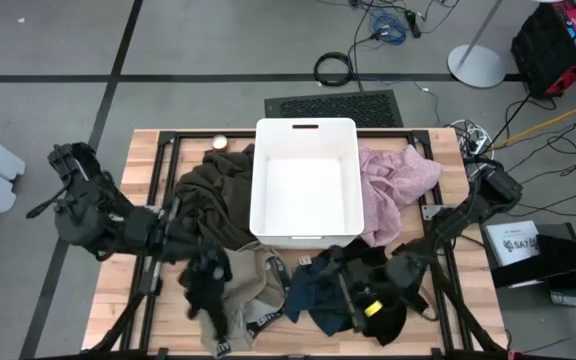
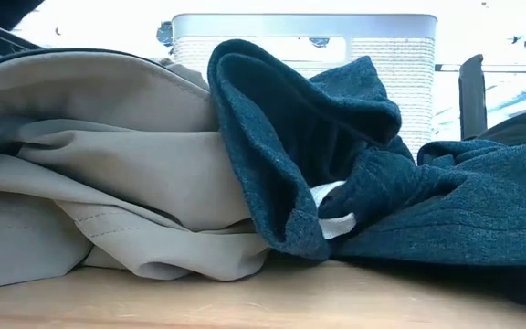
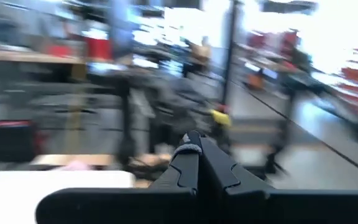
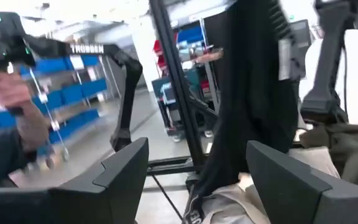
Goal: Sort clothes
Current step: Put the black boxer into the laundry bin
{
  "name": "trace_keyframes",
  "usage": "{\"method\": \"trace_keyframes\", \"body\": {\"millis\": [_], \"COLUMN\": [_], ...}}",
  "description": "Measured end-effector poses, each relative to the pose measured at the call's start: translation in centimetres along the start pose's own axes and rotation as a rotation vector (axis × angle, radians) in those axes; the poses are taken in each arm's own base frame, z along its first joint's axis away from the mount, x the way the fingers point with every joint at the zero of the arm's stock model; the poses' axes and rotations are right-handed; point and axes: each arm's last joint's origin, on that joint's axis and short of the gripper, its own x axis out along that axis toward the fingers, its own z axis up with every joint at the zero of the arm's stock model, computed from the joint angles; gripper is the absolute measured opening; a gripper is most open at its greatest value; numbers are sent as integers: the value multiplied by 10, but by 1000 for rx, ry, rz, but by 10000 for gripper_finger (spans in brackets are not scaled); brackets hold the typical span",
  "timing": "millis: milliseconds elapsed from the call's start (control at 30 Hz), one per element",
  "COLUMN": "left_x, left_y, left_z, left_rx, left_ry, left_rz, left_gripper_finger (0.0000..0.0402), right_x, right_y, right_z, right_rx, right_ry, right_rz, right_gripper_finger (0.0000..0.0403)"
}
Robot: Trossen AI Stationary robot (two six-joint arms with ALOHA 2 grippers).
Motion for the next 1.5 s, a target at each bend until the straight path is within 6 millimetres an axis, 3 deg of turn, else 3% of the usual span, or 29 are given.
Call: {"method": "trace_keyframes", "body": {"millis": [233, 400, 533, 700, 800, 1067, 1333, 1433, 1500], "left_x": [7, 9, 10, 11, 11, 11, 11, 11, 11], "left_y": [4, 2, 0, 0, 0, 0, 0, 0, 0], "left_z": [-2, -4, -7, -9, -10, -10, -11, -11, -11], "left_rx": [43, 47, 37, 44, 49, 49, 54, 55, 55], "left_ry": [1, 5, 14, 23, 28, 28, 34, 34, 34], "left_rz": [157, 157, 157, 156, 157, 156, 155, 154, 154], "left_gripper_finger": [3, 4, 5, 5, 6, 6, 6, 6, 6], "right_x": [53, 82, 86, 82, 81, 107, 111, 113, 114], "right_y": [24, 27, 35, 59, 63, 15, -18, -23, -26], "right_z": [-2, -21, -24, -19, -24, -39, -38, -38, -37], "right_rx": [-142, -280, -371, -447, -458, -405, -337, -300, -298], "right_ry": [192, 343, 427, 377, 350, 345, 397, 409, 408], "right_rz": [-80, -305, -443, -540, -594, -746, -809, -791, -800], "right_gripper_finger": [260, 260, 260, 260, 258, 240, 223, 197, 158]}}
